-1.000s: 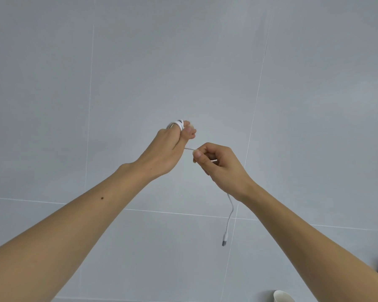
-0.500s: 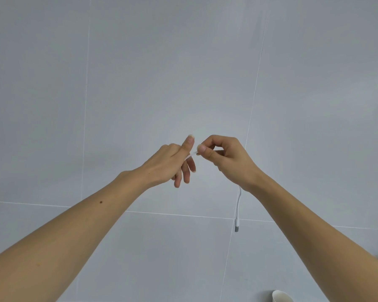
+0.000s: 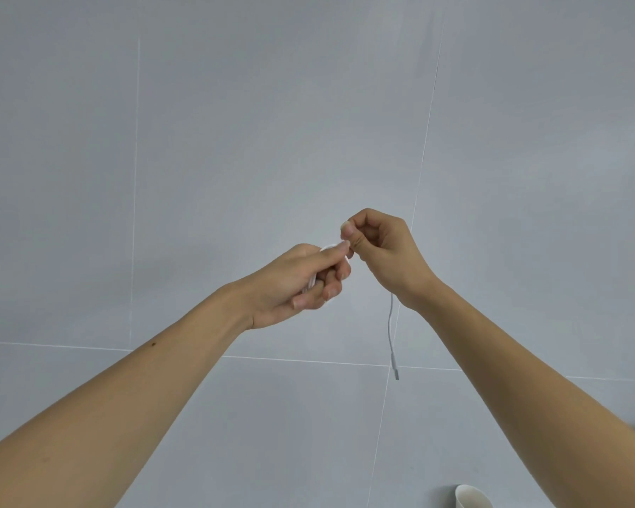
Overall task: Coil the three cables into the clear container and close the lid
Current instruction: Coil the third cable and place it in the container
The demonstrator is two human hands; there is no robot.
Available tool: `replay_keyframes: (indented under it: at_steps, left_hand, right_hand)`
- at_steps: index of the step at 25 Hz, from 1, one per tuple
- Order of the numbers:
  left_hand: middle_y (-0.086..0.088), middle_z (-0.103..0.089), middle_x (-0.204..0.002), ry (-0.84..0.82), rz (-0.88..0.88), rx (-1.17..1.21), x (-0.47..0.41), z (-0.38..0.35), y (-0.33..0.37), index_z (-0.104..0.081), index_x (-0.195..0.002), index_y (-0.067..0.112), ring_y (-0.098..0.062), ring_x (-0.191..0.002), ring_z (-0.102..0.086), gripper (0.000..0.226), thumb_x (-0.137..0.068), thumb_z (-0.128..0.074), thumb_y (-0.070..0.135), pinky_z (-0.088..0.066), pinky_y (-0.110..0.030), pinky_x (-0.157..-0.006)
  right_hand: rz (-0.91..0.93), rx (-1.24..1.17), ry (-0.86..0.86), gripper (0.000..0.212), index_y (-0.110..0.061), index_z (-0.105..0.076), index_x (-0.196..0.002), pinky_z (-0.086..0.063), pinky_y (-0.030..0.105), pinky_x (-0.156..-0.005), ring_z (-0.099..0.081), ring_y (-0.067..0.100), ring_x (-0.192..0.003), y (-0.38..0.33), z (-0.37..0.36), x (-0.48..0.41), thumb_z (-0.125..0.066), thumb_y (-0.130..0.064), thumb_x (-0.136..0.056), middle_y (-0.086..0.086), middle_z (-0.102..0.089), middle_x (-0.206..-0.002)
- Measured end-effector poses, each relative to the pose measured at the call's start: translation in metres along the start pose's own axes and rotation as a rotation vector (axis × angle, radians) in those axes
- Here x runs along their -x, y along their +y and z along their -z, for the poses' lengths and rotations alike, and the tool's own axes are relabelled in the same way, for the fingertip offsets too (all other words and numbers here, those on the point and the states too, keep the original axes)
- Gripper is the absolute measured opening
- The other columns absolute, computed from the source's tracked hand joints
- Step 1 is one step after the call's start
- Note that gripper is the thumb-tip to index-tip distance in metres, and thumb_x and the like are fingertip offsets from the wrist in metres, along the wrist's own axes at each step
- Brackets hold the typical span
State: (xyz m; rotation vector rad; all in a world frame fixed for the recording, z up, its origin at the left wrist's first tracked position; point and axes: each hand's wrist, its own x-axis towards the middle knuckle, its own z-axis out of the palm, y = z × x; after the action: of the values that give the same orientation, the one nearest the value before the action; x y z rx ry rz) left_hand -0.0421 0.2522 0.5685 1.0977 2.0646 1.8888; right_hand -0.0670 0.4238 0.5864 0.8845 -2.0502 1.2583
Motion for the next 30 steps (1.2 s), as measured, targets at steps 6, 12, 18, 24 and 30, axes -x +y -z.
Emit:
replay_keyframes:
  at_steps: [6,12,18,24,30]
  left_hand:
    - [0.002,-0.058,-0.055,0.104,-0.080,0.376,-0.004,0.005,-0.002,-0.060,-0.072,0.013,-0.008,-0.045,-0.050,0.042,-0.099,-0.041,0.039,-0.044,-0.014,-0.045]
    - [-0.004,-0.077,-0.088,0.248,-0.174,0.699,-0.007,0.015,0.006,-0.066,-0.098,0.005,-0.007,-0.073,-0.073,0.042,-0.102,-0.039,0.038,-0.055,-0.014,-0.060]
    - [-0.012,-0.069,-0.122,0.265,-0.244,0.496,-0.018,0.023,0.001,-0.052,-0.126,-0.003,-0.017,-0.115,-0.065,0.051,-0.106,-0.025,0.036,-0.051,-0.022,-0.090]
    - [-0.014,-0.063,-0.128,0.375,-0.287,0.229,-0.029,0.020,-0.004,-0.041,-0.133,-0.005,-0.017,-0.117,-0.064,0.046,-0.107,-0.030,0.031,-0.049,-0.028,-0.101]
    - [-0.002,-0.065,-0.123,0.523,-0.274,-0.395,-0.030,0.030,-0.018,-0.046,-0.121,0.015,-0.004,-0.112,-0.063,0.028,-0.106,-0.030,0.032,-0.046,-0.026,-0.101]
  right_hand:
    - [-0.031,-0.021,0.003,0.028,-0.012,-0.059,-0.079,-0.032,0.010,-0.049,-0.043,0.000,-0.046,0.011,-0.014,0.005,-0.050,-0.024,-0.103,0.000,-0.053,-0.062]
    - [-0.066,0.099,-0.098,0.030,-0.015,-0.063,-0.080,-0.037,0.016,-0.056,-0.046,0.003,-0.055,0.030,-0.030,0.017,-0.048,-0.026,-0.104,-0.004,-0.051,-0.061]
    - [-0.060,0.100,-0.132,0.028,-0.014,-0.061,-0.082,-0.039,0.014,-0.057,-0.048,0.004,-0.055,0.025,-0.038,0.019,-0.047,-0.024,-0.104,-0.006,-0.050,-0.060]
    - [-0.086,0.165,-0.167,0.026,-0.013,-0.062,-0.087,-0.042,0.023,-0.060,-0.052,0.007,-0.058,0.022,-0.034,0.020,-0.049,-0.029,-0.103,-0.008,-0.053,-0.062]
    - [-0.070,0.194,-0.191,0.024,-0.014,-0.061,-0.084,-0.040,0.021,-0.056,-0.048,0.011,-0.058,0.013,-0.023,0.027,-0.056,-0.030,-0.100,-0.004,-0.052,-0.063]
